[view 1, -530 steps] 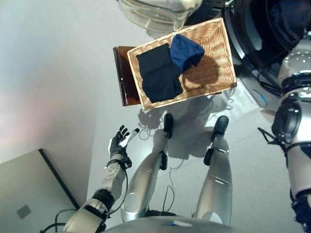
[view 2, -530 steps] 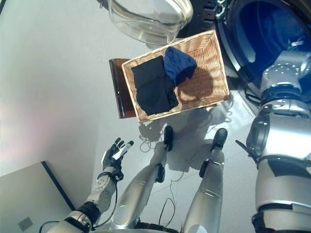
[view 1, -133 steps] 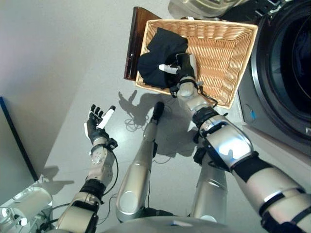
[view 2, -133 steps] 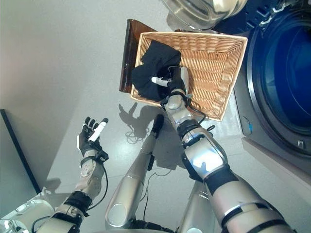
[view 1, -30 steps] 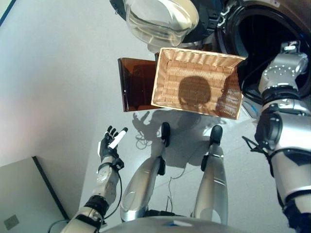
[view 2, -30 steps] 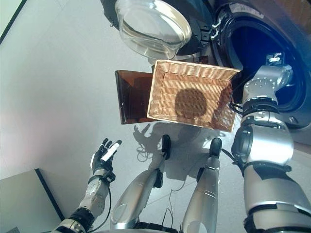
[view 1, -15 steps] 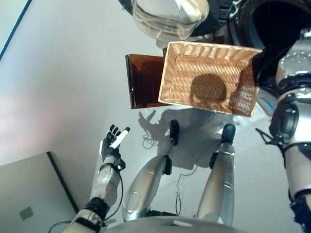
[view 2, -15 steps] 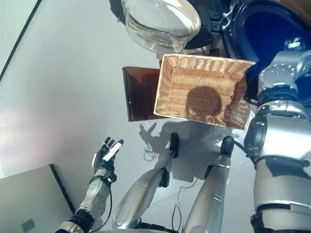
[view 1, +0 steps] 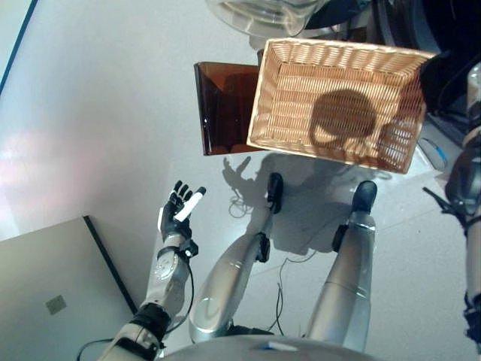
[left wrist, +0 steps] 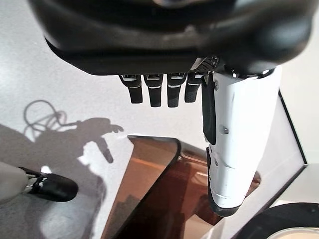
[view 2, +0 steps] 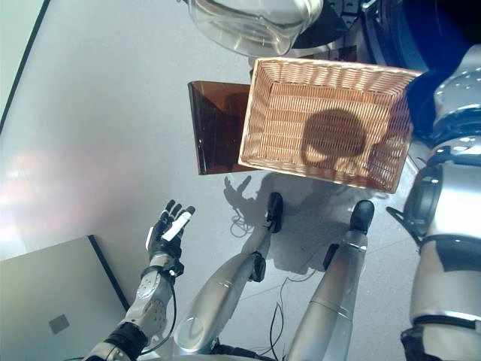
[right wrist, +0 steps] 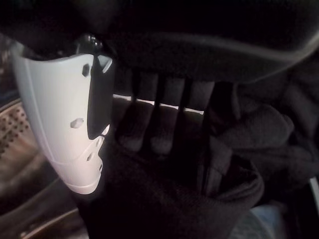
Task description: Pick up the clothes and place them into the washing machine
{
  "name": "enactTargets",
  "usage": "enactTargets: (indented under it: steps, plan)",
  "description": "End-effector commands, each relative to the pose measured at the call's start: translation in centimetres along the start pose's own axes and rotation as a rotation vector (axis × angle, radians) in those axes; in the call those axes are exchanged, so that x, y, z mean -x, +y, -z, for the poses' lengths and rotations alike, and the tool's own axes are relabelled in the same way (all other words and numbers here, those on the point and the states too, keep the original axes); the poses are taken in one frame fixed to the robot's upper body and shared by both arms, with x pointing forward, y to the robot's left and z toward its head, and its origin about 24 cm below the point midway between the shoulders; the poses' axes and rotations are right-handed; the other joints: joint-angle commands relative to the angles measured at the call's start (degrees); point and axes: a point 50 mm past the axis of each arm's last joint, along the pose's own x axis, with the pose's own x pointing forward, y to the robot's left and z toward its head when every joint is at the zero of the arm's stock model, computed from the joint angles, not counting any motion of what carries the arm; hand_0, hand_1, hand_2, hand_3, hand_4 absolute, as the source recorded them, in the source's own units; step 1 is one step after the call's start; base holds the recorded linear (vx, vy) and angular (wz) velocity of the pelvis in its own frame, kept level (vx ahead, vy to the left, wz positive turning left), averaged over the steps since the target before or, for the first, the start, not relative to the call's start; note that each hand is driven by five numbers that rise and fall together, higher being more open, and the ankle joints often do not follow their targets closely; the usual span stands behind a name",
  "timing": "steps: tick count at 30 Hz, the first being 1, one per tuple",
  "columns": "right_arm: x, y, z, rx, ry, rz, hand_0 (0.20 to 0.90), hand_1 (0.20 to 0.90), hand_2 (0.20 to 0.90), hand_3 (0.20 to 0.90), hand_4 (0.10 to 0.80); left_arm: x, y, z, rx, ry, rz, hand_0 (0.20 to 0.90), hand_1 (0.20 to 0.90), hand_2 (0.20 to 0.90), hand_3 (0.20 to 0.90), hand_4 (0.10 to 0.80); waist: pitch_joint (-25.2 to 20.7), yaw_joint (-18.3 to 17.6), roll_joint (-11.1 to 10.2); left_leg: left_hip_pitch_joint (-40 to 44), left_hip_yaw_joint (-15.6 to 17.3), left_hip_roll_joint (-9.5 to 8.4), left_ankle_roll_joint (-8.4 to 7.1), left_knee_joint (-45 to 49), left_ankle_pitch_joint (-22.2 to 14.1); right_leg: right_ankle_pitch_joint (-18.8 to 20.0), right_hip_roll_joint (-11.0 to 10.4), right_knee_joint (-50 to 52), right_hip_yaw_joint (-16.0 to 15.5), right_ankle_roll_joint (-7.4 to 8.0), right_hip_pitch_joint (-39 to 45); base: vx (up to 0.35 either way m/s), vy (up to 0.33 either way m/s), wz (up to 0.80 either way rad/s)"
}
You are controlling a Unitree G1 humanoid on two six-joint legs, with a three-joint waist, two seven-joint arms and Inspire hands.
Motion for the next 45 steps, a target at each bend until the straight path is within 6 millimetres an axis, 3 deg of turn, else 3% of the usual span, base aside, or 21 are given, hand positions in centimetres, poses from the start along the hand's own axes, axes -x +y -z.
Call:
enactTargets:
  steps: [1, 10, 14, 22, 28, 29, 30, 45]
  plan:
    - [1.4, 7.2, -11.4, 0.005, -0.38, -0.301, 0.2, 0.2, 0.2, 0.2, 0.3, 0.0, -0.2, -2.2, 0.022, -0.126, 0.024, 0.9, 0.9, 0.9, 0.9, 0.8, 2.85, -1.15, 6.77, -3.89, 0.8, 4.48, -6.78, 4.03, -3.09, -8.83, 3.42, 3.03, 0.06, -2.33, 3.61, -0.03, -0.019, 0.11]
    - [0.8, 6.7, -10.9, 0.153, -0.393, -0.294, 0.2, 0.2, 0.2, 0.2, 0.3, 0.1, -0.5, -3.3, 0.037, -0.177, 0.039, 0.9, 0.9, 0.9, 0.9, 0.8, 3.34, -0.27, 7.28, -8.12, 1.36, 4.04, -6.83, 5.06, -2.92, -9.28, 3.63, 5.71, 1.41, -2.64, -1.54, -0.007, -0.005, 0.0]
    - [0.9, 6.9, -11.5, 0.149, -0.41, -0.288, 0.2, 0.2, 0.2, 0.2, 0.3, 0.0, -0.5, -3.6, 0.037, -0.189, 0.037, 0.9, 0.9, 0.9, 0.9, 0.8, 3.34, -0.25, 7.17, -9.38, 1.5, 3.83, -6.9, 5.63, -2.98, -9.59, 3.6, 6.85, 2.01, -2.72, -2.98, 0.001, -0.001, 0.01]
    - [2.0, 8.3, -14.8, 0.087, -0.514, -0.304, 0.2, 0.2, 0.2, 0.2, 0.3, 0.2, -0.1, -4.3, 0.04, -0.219, 0.024, 0.9, 0.9, 0.9, 0.9, 0.8, 3.13, -0.54, 6.4, -11.08, 1.64, 3.72, -7.15, 6.3, -3.15, -10.34, 3.68, 8.54, 2.5, -2.96, -4.95, 0.002, -0.001, 0.05]
    - [2.2, 8.6, -14.4, 0.139, -0.527, -0.297, 0.2, 0.2, 0.2, 0.2, 0.3, 0.2, -0.1, -4.7, 0.041, -0.236, 0.017, 0.9, 0.9, 0.9, 0.9, 0.8, 3.33, -0.94, 6.07, -11.85, 1.92, 3.89, -7.22, 6.68, -3.19, -10.32, 3.92, 9.05, 2.75, -3.25, -5.94, -0.001, -0.003, 0.01]
    - [2.2, 8.6, -14.4, 0.139, -0.527, -0.297, 0.233, 0.233, 0.233, 0.233, 0.324, 0.2, -0.1, -4.7, 0.041, -0.236, 0.017, 0.9, 0.9, 0.9, 0.9, 0.8, 3.33, -0.94, 6.04, -11.88, 1.93, 3.9, -7.22, 6.7, -3.19, -10.32, 3.94, 9.08, 2.77, -3.26, -5.99, 0.0, 0.0, 0.0]
    - [2.0, 8.4, -14.0, 0.154, -0.517, -0.28, 0.9, 0.9, 0.9, 0.9, 0.8, 0.3, -0.1, -4.7, 0.042, -0.236, 0.016, 0.9, 0.9, 0.9, 0.9, 0.8, 3.33, -1.01, 5.96, -12.05, 2.09, 3.9, -7.23, 6.71, -3.19, -10.28, 3.98, 9.15, 2.72, -3.33, -6.16, 0.0, 0.0, 0.0]
    - [1.3, 7.4, -11.1, 0.381, -0.508, -0.251, 0.9, 0.9, 0.9, 0.9, 0.8, 0.1, 0.6, -5.5, 0.021, -0.267, 0.004, 0.9, 0.9, 0.9, 0.9, 0.8, 2.36, -0.71, 4.71, -10.5, 2.19, 3.89, -6.9, 7.33, -3.68, -9.4, 4.63, 7.84, 1.95, -3.59, -3.78, -0.006, 0.006, -0.02]
